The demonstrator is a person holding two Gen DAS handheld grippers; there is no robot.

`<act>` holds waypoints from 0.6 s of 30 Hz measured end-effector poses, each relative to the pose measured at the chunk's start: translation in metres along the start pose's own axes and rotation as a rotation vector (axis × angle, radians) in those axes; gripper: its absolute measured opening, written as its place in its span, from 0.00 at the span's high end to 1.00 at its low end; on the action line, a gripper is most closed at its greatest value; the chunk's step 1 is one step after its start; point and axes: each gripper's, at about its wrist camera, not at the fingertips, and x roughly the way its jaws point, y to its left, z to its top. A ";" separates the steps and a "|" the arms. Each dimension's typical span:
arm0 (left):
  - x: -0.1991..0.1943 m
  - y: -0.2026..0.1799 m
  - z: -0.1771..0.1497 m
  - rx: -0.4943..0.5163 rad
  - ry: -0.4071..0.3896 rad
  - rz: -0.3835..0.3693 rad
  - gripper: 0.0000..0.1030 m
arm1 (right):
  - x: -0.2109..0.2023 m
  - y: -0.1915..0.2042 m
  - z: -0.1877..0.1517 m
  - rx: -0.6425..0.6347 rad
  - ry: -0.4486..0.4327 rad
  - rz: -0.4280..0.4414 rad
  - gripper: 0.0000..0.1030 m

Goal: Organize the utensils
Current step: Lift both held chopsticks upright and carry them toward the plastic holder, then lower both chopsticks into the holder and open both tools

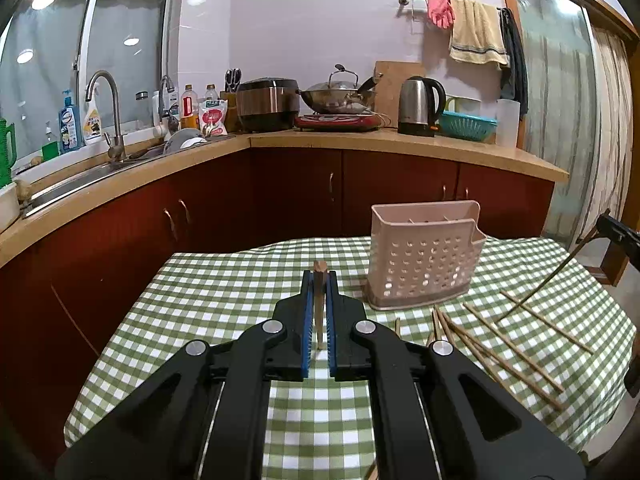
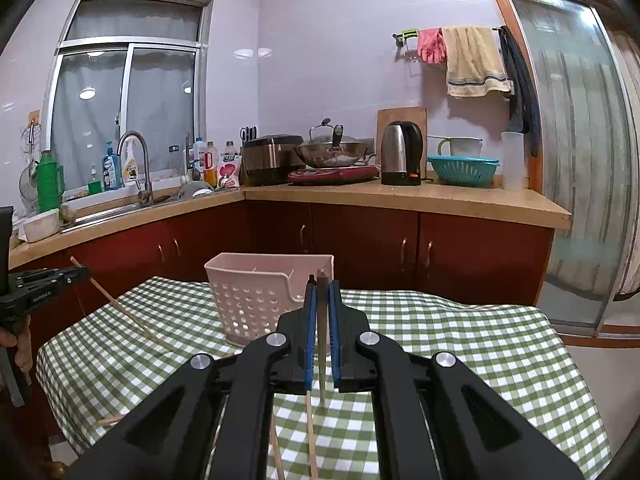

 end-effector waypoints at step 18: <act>-0.027 -0.013 0.072 0.013 -0.144 -0.080 0.94 | -0.013 0.000 0.052 0.004 -0.117 0.032 0.94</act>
